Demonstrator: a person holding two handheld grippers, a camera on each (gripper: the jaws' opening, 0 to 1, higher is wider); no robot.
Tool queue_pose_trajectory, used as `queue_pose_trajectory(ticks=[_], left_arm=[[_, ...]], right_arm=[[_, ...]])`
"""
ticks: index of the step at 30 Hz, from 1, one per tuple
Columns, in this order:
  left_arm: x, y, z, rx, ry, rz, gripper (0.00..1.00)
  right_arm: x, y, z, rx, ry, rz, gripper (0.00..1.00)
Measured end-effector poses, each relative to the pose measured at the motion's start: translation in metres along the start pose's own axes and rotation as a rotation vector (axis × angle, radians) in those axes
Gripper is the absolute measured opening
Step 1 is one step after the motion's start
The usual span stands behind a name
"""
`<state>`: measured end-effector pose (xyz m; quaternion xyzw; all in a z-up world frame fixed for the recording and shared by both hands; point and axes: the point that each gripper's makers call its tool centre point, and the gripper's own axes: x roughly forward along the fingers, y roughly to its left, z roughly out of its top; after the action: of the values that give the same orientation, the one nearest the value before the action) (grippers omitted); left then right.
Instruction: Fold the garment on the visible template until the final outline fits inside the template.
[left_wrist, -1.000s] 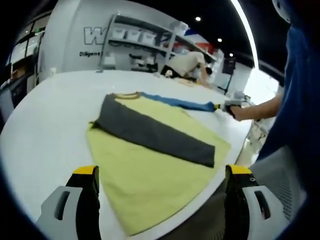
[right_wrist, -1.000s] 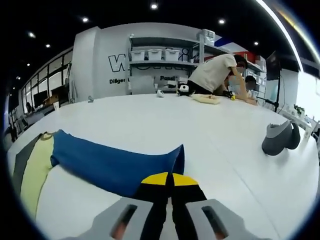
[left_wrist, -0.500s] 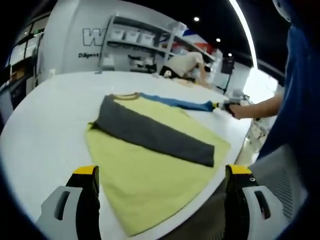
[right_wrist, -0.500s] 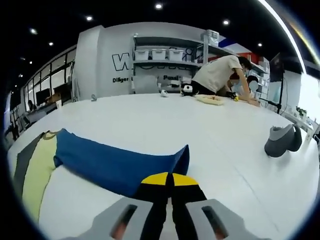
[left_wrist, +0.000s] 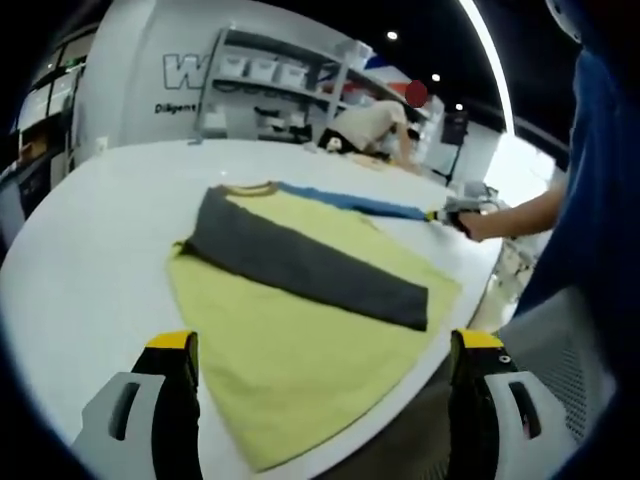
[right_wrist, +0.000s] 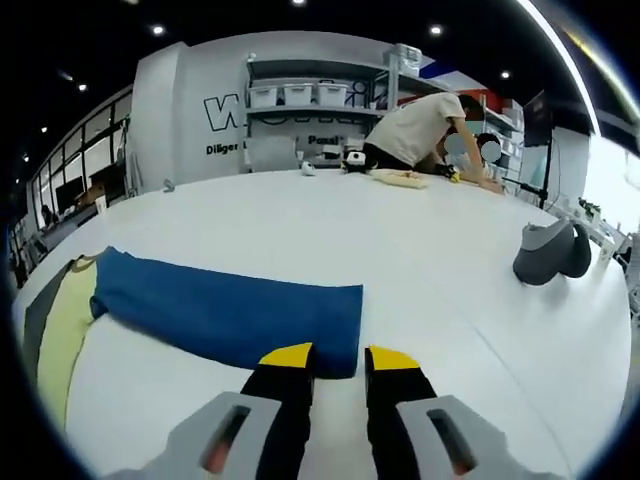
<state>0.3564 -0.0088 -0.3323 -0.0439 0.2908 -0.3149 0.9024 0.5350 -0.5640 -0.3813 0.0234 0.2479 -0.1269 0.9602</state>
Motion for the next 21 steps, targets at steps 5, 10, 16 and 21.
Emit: queue_pose_trajectory(ticks=[5,10,16,21], left_arm=[[0.000,0.000,0.000,-0.001,0.002,-0.002,0.99],[0.000,0.001,-0.001,-0.003,0.003,0.001,0.99],[-0.001,-0.001,0.000,-0.006,0.001,0.005,0.99],[-0.001,-0.002,0.000,-0.003,0.002,0.002,0.99]], right_arm=[[0.000,0.001,-0.006,0.046,0.018,-0.006,0.15],[-0.002,0.006,-0.005,0.140,0.020,-0.027,0.15],[-0.008,0.010,-0.010,0.244,0.013,-0.026,0.14],[-0.006,0.012,-0.007,0.262,0.002,-0.008,0.14]])
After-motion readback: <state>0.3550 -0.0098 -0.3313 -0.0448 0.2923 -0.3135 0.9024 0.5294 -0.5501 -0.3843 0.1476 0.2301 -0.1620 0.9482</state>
